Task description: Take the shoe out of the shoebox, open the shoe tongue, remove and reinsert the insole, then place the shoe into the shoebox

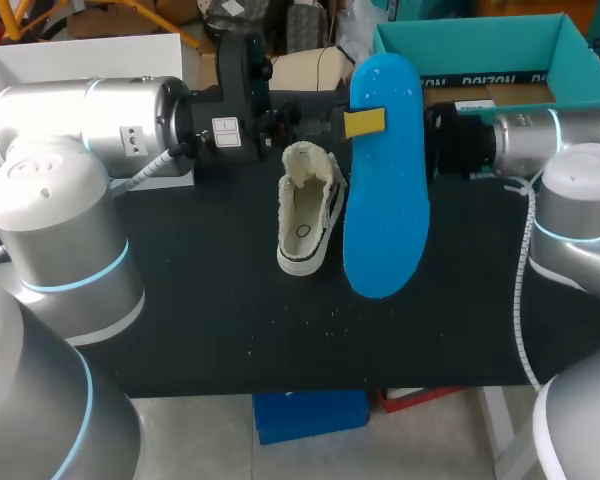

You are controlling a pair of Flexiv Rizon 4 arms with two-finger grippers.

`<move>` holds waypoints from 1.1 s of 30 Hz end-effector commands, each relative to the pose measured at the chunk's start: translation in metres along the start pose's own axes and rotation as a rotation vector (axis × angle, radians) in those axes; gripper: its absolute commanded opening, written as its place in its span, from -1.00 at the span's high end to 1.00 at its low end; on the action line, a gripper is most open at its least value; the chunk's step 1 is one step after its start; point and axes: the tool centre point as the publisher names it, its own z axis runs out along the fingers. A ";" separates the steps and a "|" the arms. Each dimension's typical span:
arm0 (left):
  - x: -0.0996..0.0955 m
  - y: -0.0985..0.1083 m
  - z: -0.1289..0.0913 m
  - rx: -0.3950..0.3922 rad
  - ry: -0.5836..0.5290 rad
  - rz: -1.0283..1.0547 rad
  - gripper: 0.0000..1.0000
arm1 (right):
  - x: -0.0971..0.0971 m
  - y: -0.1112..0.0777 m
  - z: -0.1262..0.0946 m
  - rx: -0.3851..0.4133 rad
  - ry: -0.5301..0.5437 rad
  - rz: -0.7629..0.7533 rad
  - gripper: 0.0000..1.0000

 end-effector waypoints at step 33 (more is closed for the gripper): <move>-0.026 0.059 -0.006 -0.426 -0.365 0.618 1.00 | 0.006 -0.011 -0.005 -0.086 -0.051 0.011 -1.00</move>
